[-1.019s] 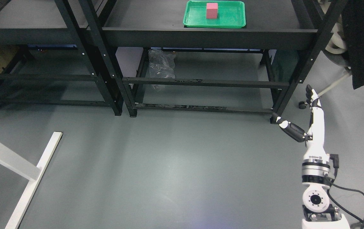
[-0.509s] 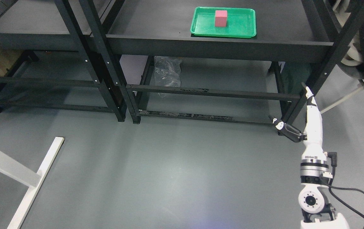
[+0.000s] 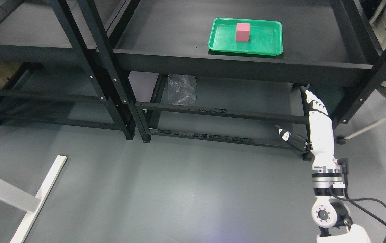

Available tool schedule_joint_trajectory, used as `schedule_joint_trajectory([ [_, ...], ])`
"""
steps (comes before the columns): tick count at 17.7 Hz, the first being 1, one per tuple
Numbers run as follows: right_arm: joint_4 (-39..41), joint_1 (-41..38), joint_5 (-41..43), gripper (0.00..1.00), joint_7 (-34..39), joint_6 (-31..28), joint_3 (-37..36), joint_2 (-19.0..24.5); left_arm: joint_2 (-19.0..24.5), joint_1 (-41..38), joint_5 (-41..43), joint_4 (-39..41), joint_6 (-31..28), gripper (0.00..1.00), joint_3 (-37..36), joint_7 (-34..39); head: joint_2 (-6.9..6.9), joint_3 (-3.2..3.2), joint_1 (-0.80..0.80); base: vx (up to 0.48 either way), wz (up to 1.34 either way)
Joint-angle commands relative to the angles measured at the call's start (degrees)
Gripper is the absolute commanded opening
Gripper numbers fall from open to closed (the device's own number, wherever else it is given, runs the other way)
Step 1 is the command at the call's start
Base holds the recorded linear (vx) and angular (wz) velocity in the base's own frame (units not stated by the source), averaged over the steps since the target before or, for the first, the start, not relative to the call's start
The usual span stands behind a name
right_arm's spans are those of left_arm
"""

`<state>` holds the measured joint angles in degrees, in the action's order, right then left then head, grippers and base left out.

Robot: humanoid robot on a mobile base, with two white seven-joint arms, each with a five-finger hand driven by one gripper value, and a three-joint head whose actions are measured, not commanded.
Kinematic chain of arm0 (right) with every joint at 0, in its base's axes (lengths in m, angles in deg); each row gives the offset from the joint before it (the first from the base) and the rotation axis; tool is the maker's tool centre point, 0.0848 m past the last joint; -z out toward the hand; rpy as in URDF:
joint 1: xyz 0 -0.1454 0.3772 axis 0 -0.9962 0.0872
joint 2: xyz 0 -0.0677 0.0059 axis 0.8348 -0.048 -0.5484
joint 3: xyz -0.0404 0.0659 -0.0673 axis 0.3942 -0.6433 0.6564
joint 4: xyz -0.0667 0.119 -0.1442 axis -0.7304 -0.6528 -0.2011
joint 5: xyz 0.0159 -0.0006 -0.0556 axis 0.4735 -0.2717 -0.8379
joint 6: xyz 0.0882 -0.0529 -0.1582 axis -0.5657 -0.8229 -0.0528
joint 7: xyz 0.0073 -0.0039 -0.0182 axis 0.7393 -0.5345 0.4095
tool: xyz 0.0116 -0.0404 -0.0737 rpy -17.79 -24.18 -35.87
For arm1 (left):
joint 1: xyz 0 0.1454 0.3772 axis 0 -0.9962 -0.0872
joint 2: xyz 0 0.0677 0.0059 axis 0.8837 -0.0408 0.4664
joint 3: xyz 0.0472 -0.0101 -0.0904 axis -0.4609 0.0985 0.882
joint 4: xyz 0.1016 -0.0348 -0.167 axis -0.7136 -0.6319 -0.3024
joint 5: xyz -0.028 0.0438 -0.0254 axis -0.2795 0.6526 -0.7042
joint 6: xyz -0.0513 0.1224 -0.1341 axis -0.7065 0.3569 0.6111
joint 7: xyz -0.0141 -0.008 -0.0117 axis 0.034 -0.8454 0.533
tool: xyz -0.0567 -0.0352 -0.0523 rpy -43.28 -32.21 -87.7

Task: Pick pink block from left shelf to tray
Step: 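Approach the shelf and bring the right hand beside the green tray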

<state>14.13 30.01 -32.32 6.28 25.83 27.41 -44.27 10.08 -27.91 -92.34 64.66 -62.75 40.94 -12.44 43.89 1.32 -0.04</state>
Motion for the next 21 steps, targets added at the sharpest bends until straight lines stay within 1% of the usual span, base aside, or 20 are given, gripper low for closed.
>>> schedule_joint_trajectory([
  [1,0.2,0.5,-7.8,1.0,-3.1,3.3,-1.4,-1.0,1.0,-1.1,0.0,1.0,0.0,1.0,0.0,0.0,0.0,0.0,0.0,0.214,0.04],
  [3,0.1,0.4,-6.0,1.0,-8.4,3.2,-1.6,-1.0,1.0,-1.1,0.0,1.0,0.0,1.0,0.0,0.0,0.0,0.0,0.0,0.268,0.06],
  [4,0.1,0.4,-6.0,1.0,-9.2,3.1,-1.5,-1.0,1.0,-1.1,0.0,1.0,0.0,1.0,0.0,0.0,0.0,0.0,0.0,0.228,0.07],
  [12,-0.9,0.4,-6.0,0.99,-8.5,0.6,-1.3,-1.0,1.0,-1.1,0.0,1.0,0.0,1.0,0.0,0.0,0.0,0.0,0.0,0.249,0.08],
  [15,-1.0,0.4,-3.4,0.99,-8.4,0.8,-0.7,-1.0,1.0,-1.1,0.0,1.0,0.0,1.0,0.0,0.0,0.0,0.0,0.0,0.26,0.09],
  [18,-1.1,0.4,-3.4,0.99,-7.8,0.7,-0.8,-1.0,1.0,-1.1,0.0,1.0,0.0,1.0,0.0,0.0,0.0,0.0,0.0,0.233,0.06],
  [19,-1.1,0.4,-3.5,0.99,-7.7,0.2,-1.1,-1.0,1.0,-1.1,0.0,1.0,0.0,1.0,0.0,0.0,0.0,0.0,0.0,0.231,0.03],
  [21,-2.7,0.4,-3.5,1.0,-7.7,-2.8,-0.9,-1.0,1.0,-1.1,0.0,1.0,0.0,1.0,0.0,0.0,0.0,0.0,0.0,0.218,0.01],
])
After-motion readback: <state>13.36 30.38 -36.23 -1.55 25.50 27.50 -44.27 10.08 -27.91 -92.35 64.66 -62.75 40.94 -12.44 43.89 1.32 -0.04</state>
